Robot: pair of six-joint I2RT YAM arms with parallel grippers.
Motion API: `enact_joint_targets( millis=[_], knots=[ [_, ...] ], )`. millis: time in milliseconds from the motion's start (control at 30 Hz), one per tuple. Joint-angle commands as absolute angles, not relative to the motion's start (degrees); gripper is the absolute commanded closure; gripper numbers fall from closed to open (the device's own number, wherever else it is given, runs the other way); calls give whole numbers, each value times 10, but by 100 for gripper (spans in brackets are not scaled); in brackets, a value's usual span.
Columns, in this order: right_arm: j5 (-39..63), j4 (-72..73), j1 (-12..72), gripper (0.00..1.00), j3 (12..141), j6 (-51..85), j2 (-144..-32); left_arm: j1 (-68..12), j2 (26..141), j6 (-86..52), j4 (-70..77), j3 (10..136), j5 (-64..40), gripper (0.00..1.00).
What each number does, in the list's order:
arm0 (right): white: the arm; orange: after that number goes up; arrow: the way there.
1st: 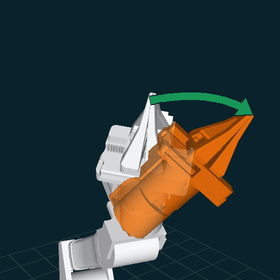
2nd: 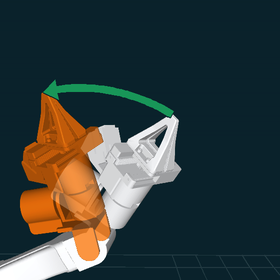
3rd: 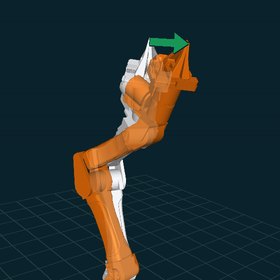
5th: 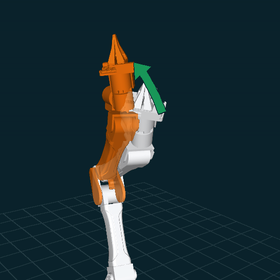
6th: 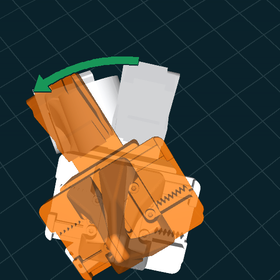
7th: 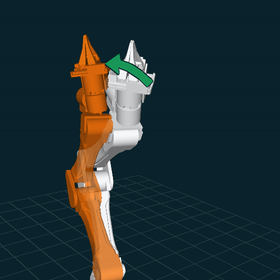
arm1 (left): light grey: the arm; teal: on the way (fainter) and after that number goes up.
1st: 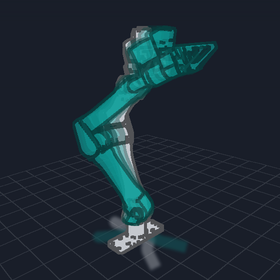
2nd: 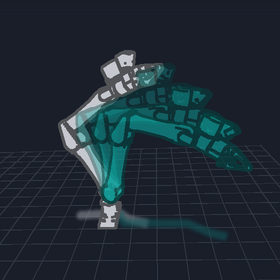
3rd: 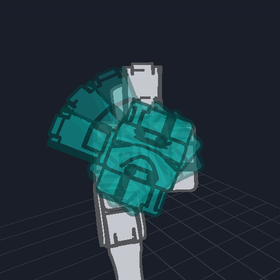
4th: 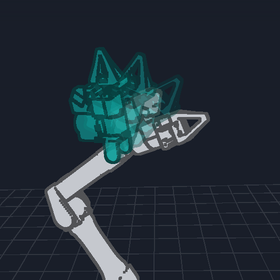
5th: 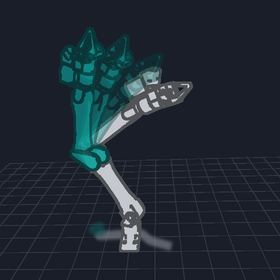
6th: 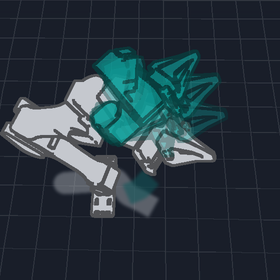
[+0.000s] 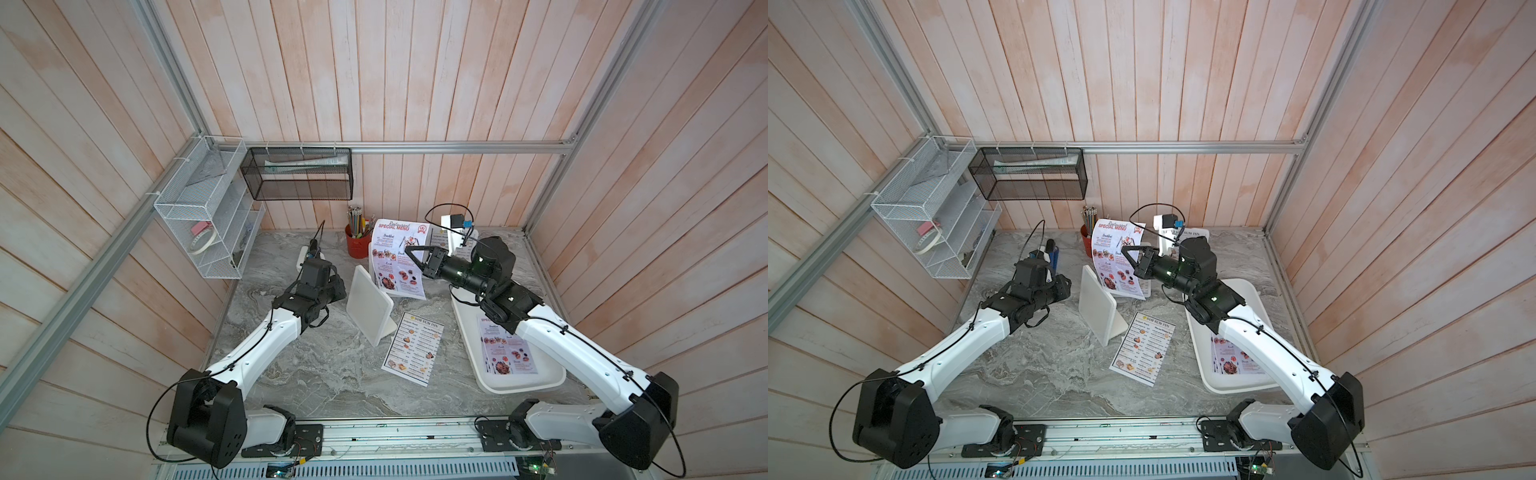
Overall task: Replace the menus in the menu holders
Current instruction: Insert the menu into the menu holder.
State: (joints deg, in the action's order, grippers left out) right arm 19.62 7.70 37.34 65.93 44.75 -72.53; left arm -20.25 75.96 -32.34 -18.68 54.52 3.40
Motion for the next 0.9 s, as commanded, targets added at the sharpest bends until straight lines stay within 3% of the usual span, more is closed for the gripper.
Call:
enact_joint_targets(
  millis=[0,867],
  knots=[
    [205,84,371,100,656,445,-734,-203,748,-317,-191,548,29,58],
    [198,98,358,100,661,443,-753,-214,731,-304,-210,559,27,58]
  ],
)
